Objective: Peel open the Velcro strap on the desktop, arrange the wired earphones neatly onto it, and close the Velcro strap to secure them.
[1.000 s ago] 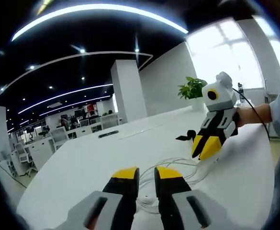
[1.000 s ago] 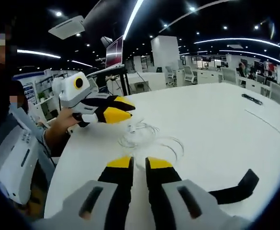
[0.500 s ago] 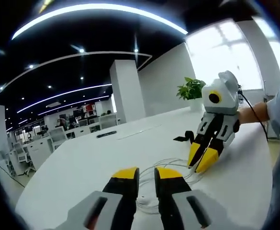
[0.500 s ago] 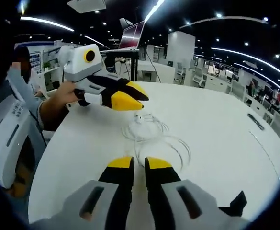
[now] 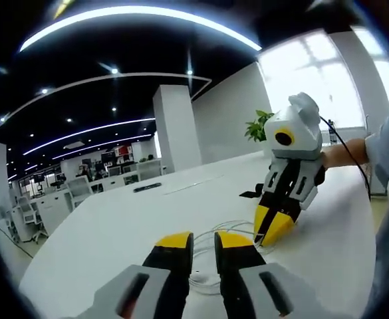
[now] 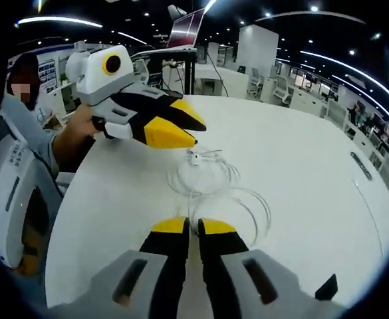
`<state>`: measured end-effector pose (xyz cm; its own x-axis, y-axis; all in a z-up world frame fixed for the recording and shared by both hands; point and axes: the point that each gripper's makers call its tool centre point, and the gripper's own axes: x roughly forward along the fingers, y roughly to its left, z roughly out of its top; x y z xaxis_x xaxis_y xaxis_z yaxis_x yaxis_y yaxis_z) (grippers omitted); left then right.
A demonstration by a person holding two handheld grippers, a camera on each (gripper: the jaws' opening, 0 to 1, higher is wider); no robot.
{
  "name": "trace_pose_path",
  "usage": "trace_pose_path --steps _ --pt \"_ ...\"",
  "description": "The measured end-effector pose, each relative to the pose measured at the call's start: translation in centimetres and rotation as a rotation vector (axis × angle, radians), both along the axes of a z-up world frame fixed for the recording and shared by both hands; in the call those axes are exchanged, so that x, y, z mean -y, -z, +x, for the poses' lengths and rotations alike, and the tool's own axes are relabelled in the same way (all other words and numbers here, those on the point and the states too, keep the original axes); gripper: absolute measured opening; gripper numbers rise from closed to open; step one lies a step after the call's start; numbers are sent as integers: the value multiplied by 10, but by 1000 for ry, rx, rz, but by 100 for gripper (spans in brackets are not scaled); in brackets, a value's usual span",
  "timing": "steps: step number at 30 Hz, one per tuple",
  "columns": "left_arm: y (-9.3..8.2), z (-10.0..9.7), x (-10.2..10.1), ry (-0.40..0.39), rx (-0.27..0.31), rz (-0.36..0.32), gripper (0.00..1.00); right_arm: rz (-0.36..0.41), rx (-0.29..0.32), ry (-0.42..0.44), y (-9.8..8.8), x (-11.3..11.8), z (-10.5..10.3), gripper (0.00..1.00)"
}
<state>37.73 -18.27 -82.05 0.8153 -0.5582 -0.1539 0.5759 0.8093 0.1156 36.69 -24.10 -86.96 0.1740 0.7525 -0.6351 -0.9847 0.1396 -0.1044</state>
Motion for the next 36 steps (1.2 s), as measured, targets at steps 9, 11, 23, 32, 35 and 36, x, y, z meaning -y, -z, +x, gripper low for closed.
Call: trace_pose_path --steps 9,11,23,32,35,36 --pt "-1 -1 1 8 3 -4 17 -71 9 -12 0 -1 0 4" --pt "0 -3 3 14 1 -1 17 -81 4 -9 0 0 -1 4" --pt "13 -26 16 76 -48 35 17 34 -161 51 -22 12 -10 3" --pt "30 -35 29 114 -70 99 17 79 -207 51 -43 12 -15 3" --pt "35 -34 31 111 -76 131 16 73 -211 47 -43 12 -18 3" --pt "36 -34 32 113 -79 140 15 69 -211 45 -42 11 -19 3"
